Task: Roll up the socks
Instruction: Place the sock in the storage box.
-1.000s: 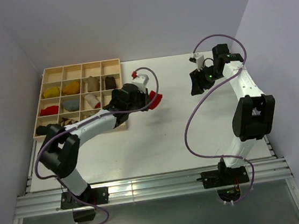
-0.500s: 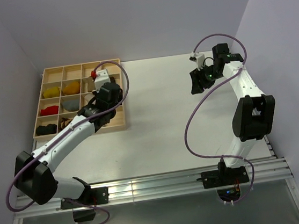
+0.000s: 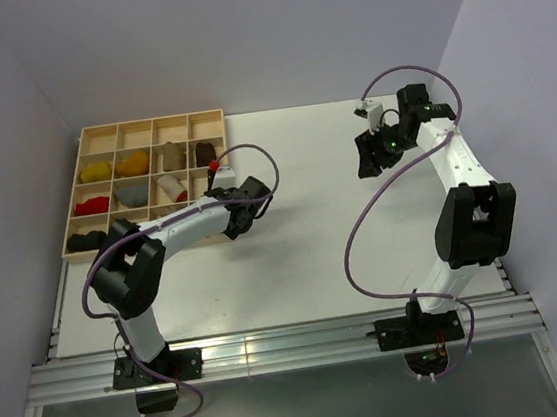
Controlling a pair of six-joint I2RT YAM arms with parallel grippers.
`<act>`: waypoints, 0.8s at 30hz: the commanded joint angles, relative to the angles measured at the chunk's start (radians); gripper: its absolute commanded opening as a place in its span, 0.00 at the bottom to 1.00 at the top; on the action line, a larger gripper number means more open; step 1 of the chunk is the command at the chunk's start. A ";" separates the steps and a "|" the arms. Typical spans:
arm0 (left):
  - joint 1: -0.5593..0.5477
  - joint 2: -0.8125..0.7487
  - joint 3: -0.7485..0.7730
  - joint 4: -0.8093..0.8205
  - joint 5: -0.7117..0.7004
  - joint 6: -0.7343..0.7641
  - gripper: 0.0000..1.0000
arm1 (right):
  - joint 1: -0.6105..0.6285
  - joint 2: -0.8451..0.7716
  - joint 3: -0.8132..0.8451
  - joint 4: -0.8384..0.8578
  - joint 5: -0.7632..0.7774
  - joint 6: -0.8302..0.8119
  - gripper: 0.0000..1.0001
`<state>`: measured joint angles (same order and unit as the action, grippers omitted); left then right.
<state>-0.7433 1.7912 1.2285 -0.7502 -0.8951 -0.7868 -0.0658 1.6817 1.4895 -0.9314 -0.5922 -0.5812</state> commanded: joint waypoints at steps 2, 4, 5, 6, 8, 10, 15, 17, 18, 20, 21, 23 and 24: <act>-0.002 0.016 0.034 0.038 0.050 0.006 0.00 | -0.006 -0.053 -0.031 0.020 0.017 -0.005 0.62; 0.004 0.020 0.020 0.104 0.100 0.047 0.00 | -0.006 -0.057 -0.043 0.025 0.023 -0.008 0.62; 0.007 0.022 0.016 0.126 0.148 0.058 0.00 | -0.006 -0.059 -0.047 0.025 0.022 -0.009 0.62; 0.019 0.023 0.003 0.150 0.177 0.089 0.00 | -0.006 -0.062 -0.052 0.029 0.023 -0.011 0.62; 0.035 0.033 -0.004 0.210 0.258 0.107 0.00 | -0.006 -0.066 -0.064 0.034 0.028 -0.009 0.62; 0.056 0.046 -0.014 0.254 0.298 0.127 0.00 | -0.006 -0.070 -0.075 0.037 0.031 -0.011 0.62; 0.102 0.077 -0.037 0.334 0.424 0.142 0.00 | -0.006 -0.076 -0.095 0.040 0.040 -0.014 0.62; 0.120 0.086 -0.043 0.373 0.470 0.149 0.00 | -0.006 -0.077 -0.098 0.042 0.043 -0.017 0.62; 0.127 0.091 -0.055 0.383 0.508 0.149 0.00 | -0.005 -0.079 -0.100 0.048 0.046 -0.014 0.62; 0.151 0.096 -0.075 0.417 0.554 0.147 0.00 | -0.006 -0.086 -0.109 0.052 0.054 -0.012 0.62; 0.159 0.094 -0.084 0.423 0.579 0.143 0.00 | -0.005 -0.088 -0.113 0.057 0.055 -0.012 0.62; 0.177 0.086 -0.102 0.436 0.610 0.144 0.01 | -0.006 -0.089 -0.118 0.060 0.060 -0.011 0.62; 0.180 0.074 -0.109 0.448 0.630 0.147 0.07 | -0.006 -0.089 -0.120 0.057 0.063 -0.012 0.62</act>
<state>-0.5888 1.8324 1.1797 -0.3946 -0.4500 -0.6353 -0.0658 1.6501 1.3777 -0.9009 -0.5419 -0.5858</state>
